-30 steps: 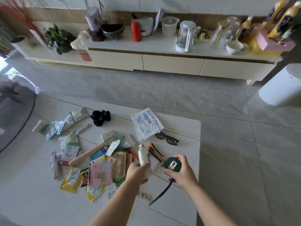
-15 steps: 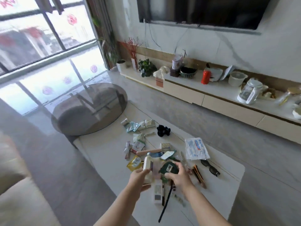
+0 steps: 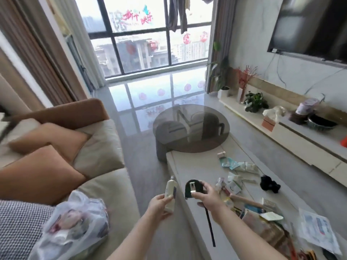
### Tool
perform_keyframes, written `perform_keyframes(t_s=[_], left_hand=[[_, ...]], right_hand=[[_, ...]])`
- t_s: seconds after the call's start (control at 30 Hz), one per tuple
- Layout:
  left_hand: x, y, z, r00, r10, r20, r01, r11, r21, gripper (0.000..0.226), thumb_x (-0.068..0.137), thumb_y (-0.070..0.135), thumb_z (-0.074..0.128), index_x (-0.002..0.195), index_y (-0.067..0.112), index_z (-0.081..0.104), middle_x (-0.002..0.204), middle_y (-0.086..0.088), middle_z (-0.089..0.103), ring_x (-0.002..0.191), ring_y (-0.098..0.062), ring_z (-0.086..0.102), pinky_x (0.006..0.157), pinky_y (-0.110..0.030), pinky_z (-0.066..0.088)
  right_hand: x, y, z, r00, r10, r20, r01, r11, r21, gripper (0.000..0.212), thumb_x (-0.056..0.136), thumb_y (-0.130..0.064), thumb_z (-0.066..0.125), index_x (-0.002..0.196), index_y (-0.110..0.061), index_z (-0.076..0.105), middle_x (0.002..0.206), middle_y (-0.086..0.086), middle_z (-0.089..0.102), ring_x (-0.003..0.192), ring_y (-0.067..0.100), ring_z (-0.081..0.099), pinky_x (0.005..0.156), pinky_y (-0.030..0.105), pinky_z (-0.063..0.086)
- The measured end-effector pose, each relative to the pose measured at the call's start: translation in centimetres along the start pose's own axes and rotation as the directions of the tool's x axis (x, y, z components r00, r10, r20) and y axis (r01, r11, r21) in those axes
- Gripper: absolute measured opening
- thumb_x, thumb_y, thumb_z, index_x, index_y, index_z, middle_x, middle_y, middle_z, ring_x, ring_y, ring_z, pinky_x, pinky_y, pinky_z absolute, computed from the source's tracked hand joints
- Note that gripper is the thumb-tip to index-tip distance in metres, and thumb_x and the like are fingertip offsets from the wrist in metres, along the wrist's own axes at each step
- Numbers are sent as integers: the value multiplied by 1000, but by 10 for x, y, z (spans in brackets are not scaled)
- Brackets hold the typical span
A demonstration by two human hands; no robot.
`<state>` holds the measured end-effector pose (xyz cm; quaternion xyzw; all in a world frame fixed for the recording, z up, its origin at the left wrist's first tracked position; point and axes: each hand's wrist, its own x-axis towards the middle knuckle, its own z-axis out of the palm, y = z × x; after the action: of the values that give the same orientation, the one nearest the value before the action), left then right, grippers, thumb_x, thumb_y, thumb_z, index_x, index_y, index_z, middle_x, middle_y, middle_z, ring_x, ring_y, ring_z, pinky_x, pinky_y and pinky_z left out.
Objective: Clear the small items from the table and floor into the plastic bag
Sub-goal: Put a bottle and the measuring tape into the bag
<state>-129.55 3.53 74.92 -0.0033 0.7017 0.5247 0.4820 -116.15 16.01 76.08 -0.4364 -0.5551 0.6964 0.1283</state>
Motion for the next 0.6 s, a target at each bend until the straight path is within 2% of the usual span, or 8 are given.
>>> perform_keyframes(t_s=[0.13,0.33,0.4,0.47,0.53,0.6], left_hand=[[6,2,-85,997,-9,-80,1,996,-91,18,90,18,63,107,13,57,90,-6,60,72,-19,56,64,-29,49],[7,-17,-192,970,-66,-234,8,971,-240,25,90,20,64,111,11,57,90,-6,60,67,-19,54,58,-28,47],[6,-25,-220,959,-81,-271,-4,954,-299,18,90,16,63,105,7,61,77,-7,61,58,-18,53,54,-25,44],[3,-33,-242,939,-98,-329,-27,934,-355,4,91,10,61,92,6,62,68,-8,60,53,-19,52,53,-26,42],[0,-42,-260,907,-132,-400,-44,914,-402,3,90,11,62,88,11,61,78,-12,60,60,-23,54,57,-28,45],[-4,-50,-276,878,-178,-445,-60,880,-470,4,90,14,63,93,14,60,86,-13,59,67,-24,55,58,-29,46]], right_hand=[[21,-14,82,996,19,82,-12,996,-89,38,83,-5,68,115,-8,46,101,6,59,79,12,57,66,25,49],[48,-21,196,962,78,261,-21,977,-214,43,83,0,66,122,-8,49,104,12,61,78,22,64,59,25,51],[53,-20,232,942,106,318,-20,964,-264,41,85,-1,64,122,-11,49,103,11,61,80,23,64,61,24,52],[56,-17,264,923,138,359,-18,947,-320,36,86,-5,64,120,-7,52,96,8,63,75,19,65,64,26,52],[60,-12,295,896,185,403,-16,921,-389,32,87,-8,65,117,-3,55,88,7,65,71,17,65,63,25,51],[63,-10,325,860,229,457,-5,897,-441,30,87,-11,65,115,-6,55,85,7,65,67,16,64,59,23,51]])
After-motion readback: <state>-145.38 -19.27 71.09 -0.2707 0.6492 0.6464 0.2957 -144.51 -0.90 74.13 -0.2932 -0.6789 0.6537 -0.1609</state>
